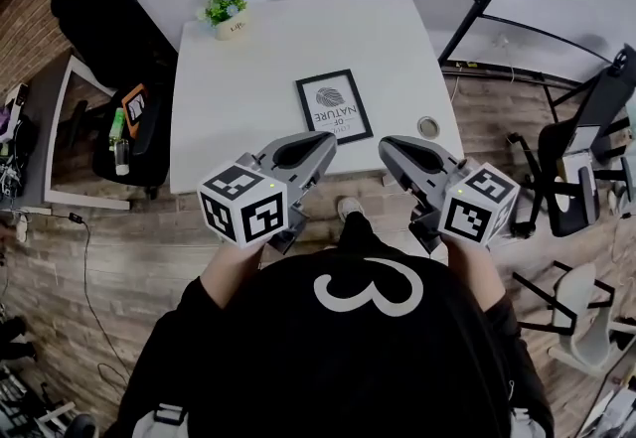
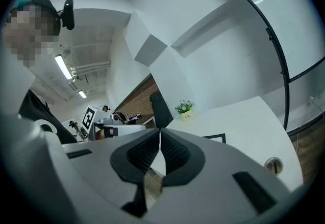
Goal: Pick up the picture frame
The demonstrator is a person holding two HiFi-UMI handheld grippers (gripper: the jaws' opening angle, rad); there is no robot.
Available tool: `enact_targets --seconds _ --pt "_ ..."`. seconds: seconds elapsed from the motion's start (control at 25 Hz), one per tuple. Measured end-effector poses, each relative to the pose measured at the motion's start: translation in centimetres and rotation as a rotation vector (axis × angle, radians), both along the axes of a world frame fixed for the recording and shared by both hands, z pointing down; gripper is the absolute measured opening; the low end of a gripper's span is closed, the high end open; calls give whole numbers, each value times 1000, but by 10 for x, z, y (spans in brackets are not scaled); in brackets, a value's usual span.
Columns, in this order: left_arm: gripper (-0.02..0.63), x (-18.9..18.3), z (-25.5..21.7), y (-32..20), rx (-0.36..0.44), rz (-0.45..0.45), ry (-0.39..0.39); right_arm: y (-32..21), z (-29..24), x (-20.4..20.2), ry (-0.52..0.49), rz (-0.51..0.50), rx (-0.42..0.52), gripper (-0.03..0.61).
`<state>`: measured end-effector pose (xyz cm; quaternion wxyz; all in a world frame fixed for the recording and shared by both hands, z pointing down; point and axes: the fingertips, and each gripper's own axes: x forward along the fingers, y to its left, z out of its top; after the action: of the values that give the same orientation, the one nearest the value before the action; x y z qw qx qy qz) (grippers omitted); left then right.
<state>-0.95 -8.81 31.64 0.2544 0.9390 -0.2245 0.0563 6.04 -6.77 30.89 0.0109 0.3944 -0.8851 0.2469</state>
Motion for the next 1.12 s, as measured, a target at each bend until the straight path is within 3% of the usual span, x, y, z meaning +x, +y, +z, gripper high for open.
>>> enact_targets --seconds 0.36,0.72,1.12 --pt "18 13 13 -52 -51 -46 -43 -60 5 11 -37 -72 -27 25" --pt "18 24 38 -82 -92 -69 -77 -94 32 18 -6 -155 -70 26" --pt "21 14 69 -117 -158 -157 -128 -135 63 32 12 -160 -125 28"
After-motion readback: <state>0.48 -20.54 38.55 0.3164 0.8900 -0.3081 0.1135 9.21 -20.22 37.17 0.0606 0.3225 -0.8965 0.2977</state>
